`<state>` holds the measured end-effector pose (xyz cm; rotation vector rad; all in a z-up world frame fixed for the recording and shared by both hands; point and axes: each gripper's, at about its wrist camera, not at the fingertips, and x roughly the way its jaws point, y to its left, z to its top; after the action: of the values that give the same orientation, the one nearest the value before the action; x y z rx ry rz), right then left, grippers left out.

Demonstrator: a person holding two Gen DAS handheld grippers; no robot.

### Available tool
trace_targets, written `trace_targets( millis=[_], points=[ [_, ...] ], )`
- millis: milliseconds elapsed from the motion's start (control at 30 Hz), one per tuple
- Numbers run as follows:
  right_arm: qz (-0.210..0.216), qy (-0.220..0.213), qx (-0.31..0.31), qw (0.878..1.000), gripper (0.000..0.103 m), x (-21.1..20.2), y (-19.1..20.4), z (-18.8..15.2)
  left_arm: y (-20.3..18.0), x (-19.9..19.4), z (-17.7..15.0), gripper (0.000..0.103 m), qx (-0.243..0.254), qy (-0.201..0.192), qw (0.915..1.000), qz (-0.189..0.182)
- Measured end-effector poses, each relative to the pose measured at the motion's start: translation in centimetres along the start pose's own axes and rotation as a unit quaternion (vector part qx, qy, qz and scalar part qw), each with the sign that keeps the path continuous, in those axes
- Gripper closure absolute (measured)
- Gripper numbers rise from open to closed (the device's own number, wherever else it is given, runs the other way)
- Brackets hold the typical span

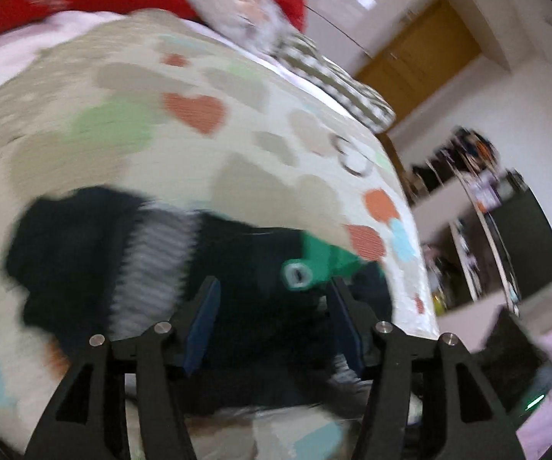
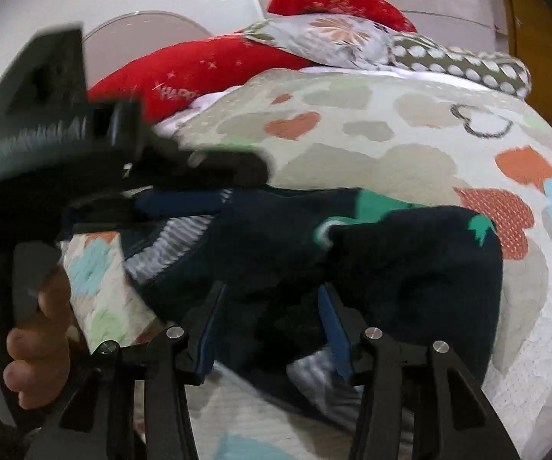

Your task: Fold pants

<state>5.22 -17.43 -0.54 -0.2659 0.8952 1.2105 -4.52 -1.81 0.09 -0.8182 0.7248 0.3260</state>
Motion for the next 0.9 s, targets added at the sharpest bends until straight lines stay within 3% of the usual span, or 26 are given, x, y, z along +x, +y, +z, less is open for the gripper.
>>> trace_targets(
  millis=[100, 200, 233, 300, 333, 367, 433, 567, 667, 800, 900],
  points=[
    [0.022, -0.020, 0.018, 0.999, 0.050, -3.4, 0.4, 0.0, 2.0, -1.9, -1.1, 0.046, -0.019, -0.018, 0.9993, 0.025],
    [-0.017, -0.058, 0.055, 0.997, 0.048, -6.9, -1.6, 0.7, 2.7, -2.7, -2.2, 0.046, -0.030, -0.030, 0.9984, 0.038],
    [-0.053, -0.062, 0.066, 0.995, 0.048, -7.3, -2.4, 1.3, 2.9, -3.1, -2.5, 0.046, -0.033, -0.031, 0.9980, 0.044],
    [-0.099, -0.050, 0.075, 0.991, 0.064, -6.9, -3.5, 2.2, 3.2, -3.5, -2.8, 0.046, -0.034, -0.031, 0.9975, 0.054],
    [-0.105, -0.040, 0.083, 0.990, 0.078, -6.2, -3.7, 2.5, 3.4, -3.7, -2.9, 0.046, -0.034, -0.032, 0.9974, 0.055],
    [-0.102, -0.031, 0.091, 0.990, 0.078, -5.7, -4.1, 2.6, 3.6, -4.0, -3.0, 0.046, -0.035, -0.035, 0.9971, 0.059],
    [-0.084, -0.001, 0.107, 0.991, 0.078, -2.7, -4.1, 2.5, 4.3, -5.2, -3.2, 0.045, -0.039, -0.046, 0.9957, 0.071],
    [-0.114, 0.062, 0.087, 0.988, 0.077, 3.2, -3.2, 1.0, 6.6, -7.6, -3.7, 0.037, -0.070, -0.067, 0.9917, 0.085],
    [-0.124, 0.051, 0.070, 0.988, 0.073, 2.5, -2.5, 1.2, 9.0, -8.9, -4.2, 0.028, -0.102, -0.088, 0.9858, 0.101],
    [-0.099, 0.036, 0.077, 0.991, 0.073, -0.4, -1.7, 1.8, 11.8, -8.8, -4.9, 0.027, -0.149, -0.082, 0.9816, 0.087],
    [-0.062, 0.041, 0.064, 0.995, 0.055, -0.8, 0.5, 3.3, 12.9, -8.8, -5.5, 0.027, -0.174, -0.082, 0.9794, 0.063]
  ],
)
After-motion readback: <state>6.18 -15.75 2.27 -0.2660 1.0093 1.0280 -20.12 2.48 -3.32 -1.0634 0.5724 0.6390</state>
